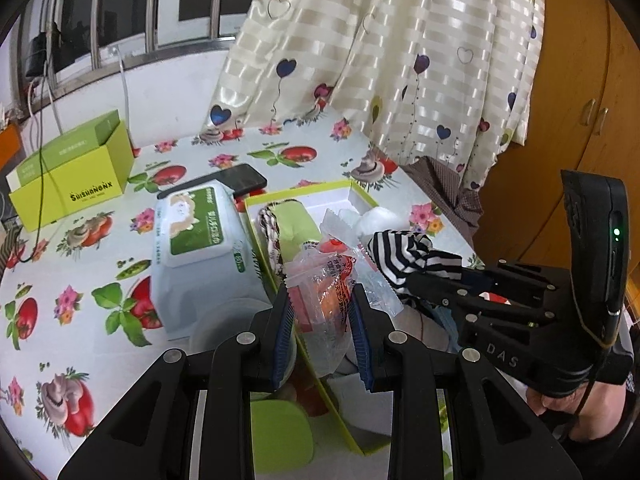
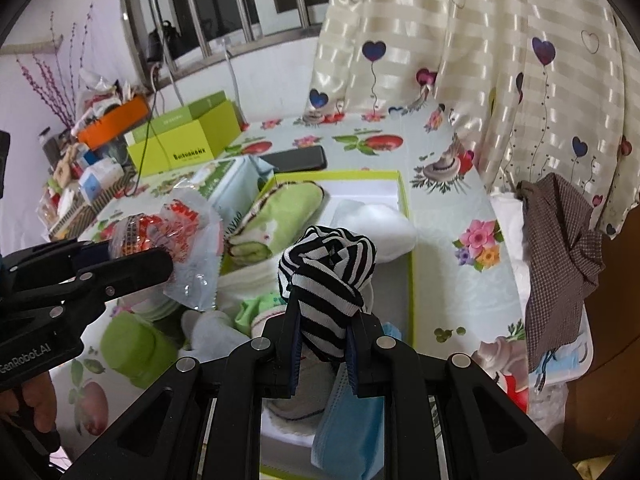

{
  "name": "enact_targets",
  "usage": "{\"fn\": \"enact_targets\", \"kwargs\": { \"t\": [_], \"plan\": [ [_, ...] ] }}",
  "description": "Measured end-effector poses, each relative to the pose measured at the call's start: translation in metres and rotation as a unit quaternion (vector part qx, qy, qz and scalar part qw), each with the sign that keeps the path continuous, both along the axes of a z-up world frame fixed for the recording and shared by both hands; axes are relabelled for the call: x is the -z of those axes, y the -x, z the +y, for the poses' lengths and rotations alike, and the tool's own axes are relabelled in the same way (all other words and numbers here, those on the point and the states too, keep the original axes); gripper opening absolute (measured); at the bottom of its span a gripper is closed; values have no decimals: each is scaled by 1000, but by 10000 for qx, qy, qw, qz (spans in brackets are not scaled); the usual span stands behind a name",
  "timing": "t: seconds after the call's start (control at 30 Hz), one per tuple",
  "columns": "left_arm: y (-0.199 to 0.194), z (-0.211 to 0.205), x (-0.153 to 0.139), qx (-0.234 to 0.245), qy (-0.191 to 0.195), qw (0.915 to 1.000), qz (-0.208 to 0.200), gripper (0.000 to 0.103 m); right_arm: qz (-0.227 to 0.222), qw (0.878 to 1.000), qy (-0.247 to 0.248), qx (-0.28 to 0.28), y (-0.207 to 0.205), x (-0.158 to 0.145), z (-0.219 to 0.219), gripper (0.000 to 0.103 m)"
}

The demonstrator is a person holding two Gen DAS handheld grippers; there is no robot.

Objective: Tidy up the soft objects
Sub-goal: 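Lower both items into the white box and open both grippers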

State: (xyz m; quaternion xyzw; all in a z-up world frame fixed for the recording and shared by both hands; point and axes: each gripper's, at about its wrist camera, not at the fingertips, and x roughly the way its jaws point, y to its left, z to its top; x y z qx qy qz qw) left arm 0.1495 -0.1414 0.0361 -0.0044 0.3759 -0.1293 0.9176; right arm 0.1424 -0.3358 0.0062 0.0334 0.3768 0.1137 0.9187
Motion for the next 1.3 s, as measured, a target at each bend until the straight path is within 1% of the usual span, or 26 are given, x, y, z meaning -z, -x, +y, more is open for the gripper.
{"fn": "enact_targets", "kwargs": {
  "t": [0.07, 0.1, 0.13, 0.2, 0.23, 0.33, 0.47, 0.5, 0.53, 0.6, 0.63, 0.77, 0.9, 1.0, 1.3],
  "plan": [
    [-5, -3, 4, 31, -32, 10000, 61, 29, 69, 10000, 13, 13, -2, 4, -1, 22],
    [-8, -6, 6, 54, -40, 9999, 97, 29, 93, 10000, 21, 23, -2, 5, -2, 29],
    [-10, -8, 8, 83, -51, 9999, 126, 29, 111, 9999, 32, 40, -2, 6, -3, 38],
    [-14, -13, 11, 153, -76, 9997, 163, 29, 105, 9999, 54, 81, 0, 5, -4, 46],
    [-16, -14, 12, 186, -84, 9996, 184, 29, 88, 9999, 65, 95, 2, 3, -5, 47],
    [-22, -20, 17, 269, -98, 9993, 252, 29, 37, 9999, 110, 123, 8, -1, -6, 50],
    [-28, -26, 22, 417, -125, 9984, 370, 30, -47, 9998, 131, 172, 15, -6, -10, 50],
    [-28, -27, 23, 414, -163, 9984, 356, 34, -55, 9997, 134, 181, 16, -7, -10, 51],
    [-27, -28, 23, 402, -195, 9985, 323, 39, -69, 9997, 140, 199, 17, -8, -11, 51],
    [-26, -28, 21, 413, -154, 9986, 277, 45, -89, 9996, 140, 212, 19, -9, -12, 51],
    [-26, -28, 20, 422, -122, 9987, 263, 46, -91, 9996, 136, 217, 20, -9, -12, 51],
    [-23, -26, 15, 364, -150, 9991, 168, 46, -119, 9995, 159, 242, 27, -12, -12, 53],
    [-16, -24, 11, 298, -171, 9994, 75, 47, -164, 9992, 216, 286, 33, -16, -11, 61],
    [-10, -23, 7, 324, -89, 9994, 15, 47, -204, 9990, 271, 305, 38, -20, -9, 65],
    [7, -16, 0, 252, 42, 9996, -148, 47, -260, 9985, 389, 278, 49, -25, 0, 68]
  ]
}}
